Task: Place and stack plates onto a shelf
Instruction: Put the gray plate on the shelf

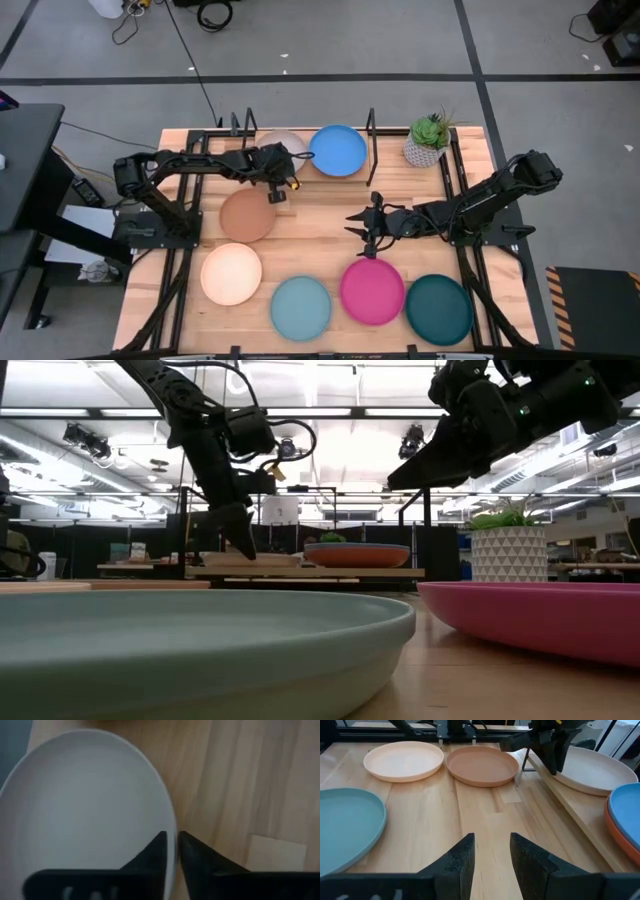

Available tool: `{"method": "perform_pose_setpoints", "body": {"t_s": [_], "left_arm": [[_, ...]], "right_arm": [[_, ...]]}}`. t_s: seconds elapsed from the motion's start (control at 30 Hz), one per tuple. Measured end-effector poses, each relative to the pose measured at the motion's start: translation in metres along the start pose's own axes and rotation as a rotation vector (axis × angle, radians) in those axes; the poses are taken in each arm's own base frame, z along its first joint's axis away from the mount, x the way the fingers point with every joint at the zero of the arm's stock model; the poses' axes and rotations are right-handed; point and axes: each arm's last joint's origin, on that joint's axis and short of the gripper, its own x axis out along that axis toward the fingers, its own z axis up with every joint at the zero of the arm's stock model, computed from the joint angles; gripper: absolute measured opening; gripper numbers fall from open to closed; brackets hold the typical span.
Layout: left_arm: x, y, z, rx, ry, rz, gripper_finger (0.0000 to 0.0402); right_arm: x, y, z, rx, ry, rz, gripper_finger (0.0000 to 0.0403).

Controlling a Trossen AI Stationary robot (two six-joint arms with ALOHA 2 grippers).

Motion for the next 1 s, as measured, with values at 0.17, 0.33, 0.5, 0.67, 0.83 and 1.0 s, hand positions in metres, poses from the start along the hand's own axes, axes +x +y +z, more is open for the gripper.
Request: {"method": "perform_pose_setpoints", "body": {"t_s": [0.17, 0.33, 0.5, 0.67, 0.83, 1.0], "left_arm": [[0.0, -0.002, 0.001, -0.003, -0.003, -0.003, 0.0131], [-0.012, -0.018, 0.008, -0.016, 0.039, -0.149, 0.016], [-0.03, -0.05, 0.012, -0.114, 0.161, -0.235, 0.0161], [-0.044, -0.072, 0.019, -0.052, 0.143, 0.016, 0.0162], [-0.044, -0.062, 0.026, 0.012, 0.113, 0.128, 0.0162], [-0.037, -0.04, 0.024, -0.045, 0.126, 0.137, 0.0162]], "right_arm": [[0.0, 0.0, -0.001, -0.003, 0.006, 0.0, 0.013], [0.0, 0.0, -0.003, -0.036, 0.025, 0.006, 0.013], [-0.002, -0.002, -0.013, -0.061, 0.052, 0.004, 0.013], [-0.002, -0.003, -0.017, -0.095, 0.058, 0.004, 0.013], [-0.003, 0.0, -0.014, -0.098, 0.023, 0.069, 0.013], [-0.003, 0.001, -0.013, -0.099, 0.021, 0.098, 0.013]]}}
